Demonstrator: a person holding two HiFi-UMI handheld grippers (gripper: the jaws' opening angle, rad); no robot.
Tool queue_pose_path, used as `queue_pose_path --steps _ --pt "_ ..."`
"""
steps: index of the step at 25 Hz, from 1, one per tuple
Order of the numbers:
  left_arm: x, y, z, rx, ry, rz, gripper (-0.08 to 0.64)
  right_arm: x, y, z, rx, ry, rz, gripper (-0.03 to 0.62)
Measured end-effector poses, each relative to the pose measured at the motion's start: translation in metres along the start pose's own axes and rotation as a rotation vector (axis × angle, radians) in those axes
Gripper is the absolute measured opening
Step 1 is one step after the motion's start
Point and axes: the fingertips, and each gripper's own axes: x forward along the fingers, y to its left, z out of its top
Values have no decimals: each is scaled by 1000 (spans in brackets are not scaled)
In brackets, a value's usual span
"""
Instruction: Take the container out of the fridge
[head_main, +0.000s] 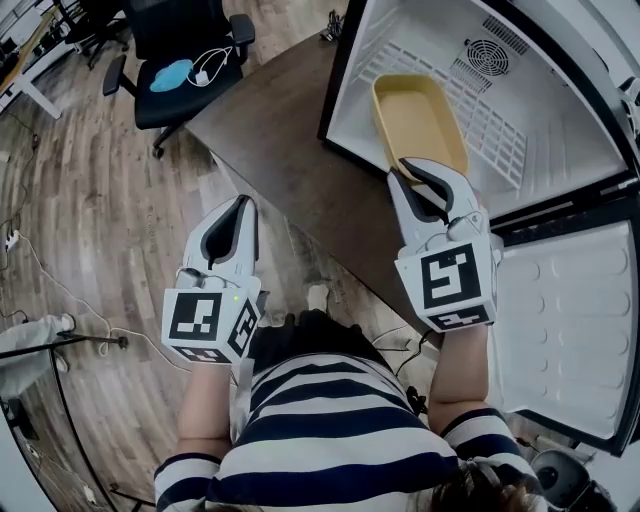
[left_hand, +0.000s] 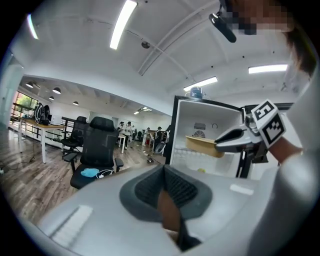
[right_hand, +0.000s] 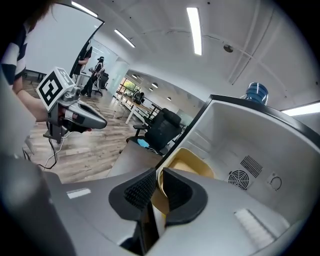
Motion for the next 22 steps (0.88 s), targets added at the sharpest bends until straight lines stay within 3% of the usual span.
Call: queue_pose_path --steps 22 --pt "-54 35 -27 0 19 139 0 -17 89 -25 145 -8 125 41"
